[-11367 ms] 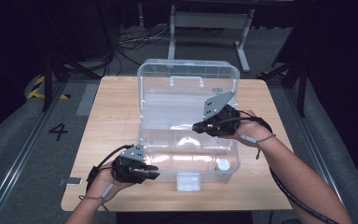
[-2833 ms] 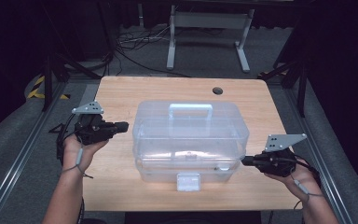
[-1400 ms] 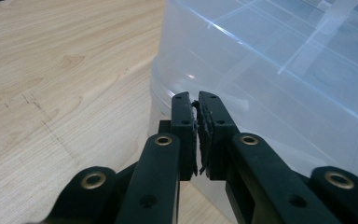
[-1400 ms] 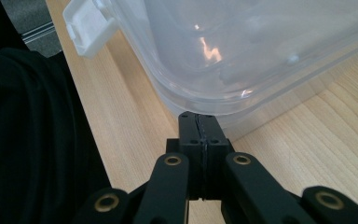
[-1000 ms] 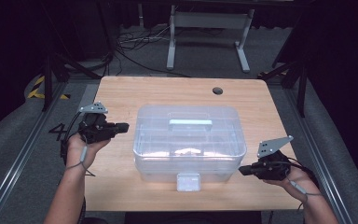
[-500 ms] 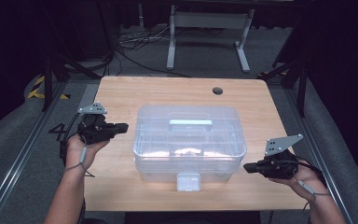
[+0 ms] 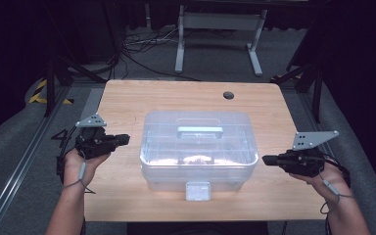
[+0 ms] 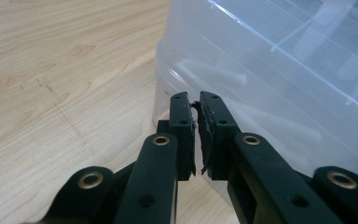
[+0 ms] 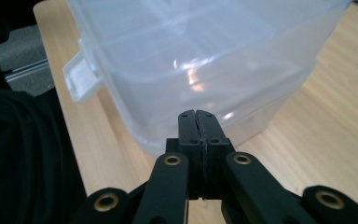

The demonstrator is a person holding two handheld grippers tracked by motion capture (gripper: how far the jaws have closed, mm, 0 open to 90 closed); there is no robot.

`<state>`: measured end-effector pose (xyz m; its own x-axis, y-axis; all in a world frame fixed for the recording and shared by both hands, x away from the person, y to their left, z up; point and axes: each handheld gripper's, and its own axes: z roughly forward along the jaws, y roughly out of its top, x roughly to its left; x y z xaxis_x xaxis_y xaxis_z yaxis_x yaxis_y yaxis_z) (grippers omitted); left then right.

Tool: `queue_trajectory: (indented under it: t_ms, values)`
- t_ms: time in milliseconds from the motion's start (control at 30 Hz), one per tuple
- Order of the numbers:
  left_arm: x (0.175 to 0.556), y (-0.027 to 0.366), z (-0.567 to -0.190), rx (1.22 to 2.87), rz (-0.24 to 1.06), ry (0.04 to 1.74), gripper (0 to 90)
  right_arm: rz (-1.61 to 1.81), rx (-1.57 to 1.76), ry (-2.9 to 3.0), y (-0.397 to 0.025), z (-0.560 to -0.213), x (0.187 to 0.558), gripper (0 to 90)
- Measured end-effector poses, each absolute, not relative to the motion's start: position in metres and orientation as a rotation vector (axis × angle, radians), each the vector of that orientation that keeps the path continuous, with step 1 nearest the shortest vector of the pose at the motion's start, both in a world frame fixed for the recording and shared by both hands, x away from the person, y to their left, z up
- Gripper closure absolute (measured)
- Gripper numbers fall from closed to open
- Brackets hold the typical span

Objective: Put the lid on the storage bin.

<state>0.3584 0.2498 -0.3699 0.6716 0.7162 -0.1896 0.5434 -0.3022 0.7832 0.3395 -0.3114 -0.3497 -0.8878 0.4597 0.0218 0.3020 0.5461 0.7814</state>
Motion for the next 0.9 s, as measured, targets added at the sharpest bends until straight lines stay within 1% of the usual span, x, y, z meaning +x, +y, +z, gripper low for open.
queue_trajectory:
  t_ms: [133,267,433,633,900]
  values:
    - [0.351,0.251,-0.374,1.995,0.258,0.990,83.6,1.315,0.655,2.518,-0.311,-0.344,0.350,89.3]
    - [0.343,0.252,-0.377,1.997,0.262,1.011,82.6,1.356,0.670,2.467,-0.311,-0.342,0.360,87.6]
    - [0.336,0.255,-0.380,1.989,0.274,1.031,82.5,1.376,0.714,2.392,-0.311,-0.342,0.376,87.7]
    - [0.336,0.254,-0.382,1.989,0.279,1.034,81.1,1.351,0.827,2.320,-0.320,-0.354,0.391,85.9]
    - [0.344,0.251,-0.385,1.986,0.304,1.042,79.0,1.285,0.994,2.256,-0.340,-0.380,0.409,81.4]
